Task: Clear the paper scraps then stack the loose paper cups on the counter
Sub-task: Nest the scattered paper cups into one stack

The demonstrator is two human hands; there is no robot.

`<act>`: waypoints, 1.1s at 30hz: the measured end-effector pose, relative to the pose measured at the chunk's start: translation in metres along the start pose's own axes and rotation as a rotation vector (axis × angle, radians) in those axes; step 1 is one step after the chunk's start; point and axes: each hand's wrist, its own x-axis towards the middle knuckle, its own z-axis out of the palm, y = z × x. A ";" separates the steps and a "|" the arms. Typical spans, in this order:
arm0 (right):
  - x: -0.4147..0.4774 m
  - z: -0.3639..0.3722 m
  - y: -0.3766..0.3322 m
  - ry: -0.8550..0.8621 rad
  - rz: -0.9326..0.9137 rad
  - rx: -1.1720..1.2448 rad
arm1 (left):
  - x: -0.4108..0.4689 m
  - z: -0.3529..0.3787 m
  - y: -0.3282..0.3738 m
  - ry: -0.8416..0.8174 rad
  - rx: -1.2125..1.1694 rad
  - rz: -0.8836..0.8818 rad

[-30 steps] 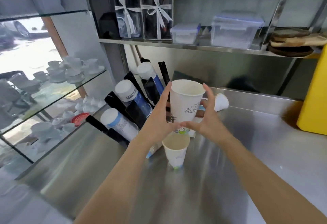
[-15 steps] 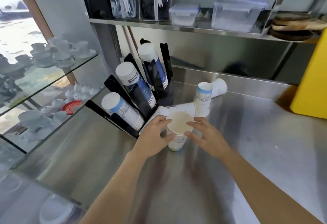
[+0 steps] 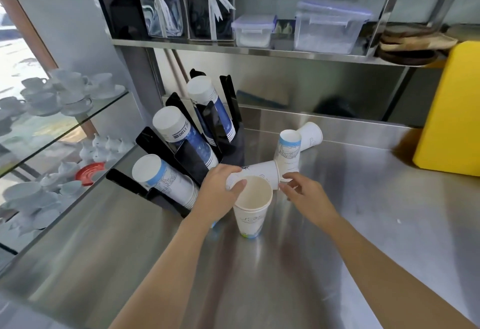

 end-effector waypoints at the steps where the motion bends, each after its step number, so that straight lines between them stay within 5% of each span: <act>1: 0.004 0.000 0.002 -0.002 0.031 0.007 | 0.006 -0.001 0.001 -0.009 0.022 0.008; 20: 0.094 0.035 0.039 -0.139 0.356 0.292 | 0.125 0.046 -0.037 -0.581 0.311 -0.177; 28: 0.094 0.029 0.018 -0.053 0.160 0.341 | 0.125 0.043 -0.034 -0.620 0.164 -0.157; 33: 0.086 0.005 -0.021 0.013 -0.035 0.293 | 0.125 0.030 -0.008 -0.479 0.025 -0.032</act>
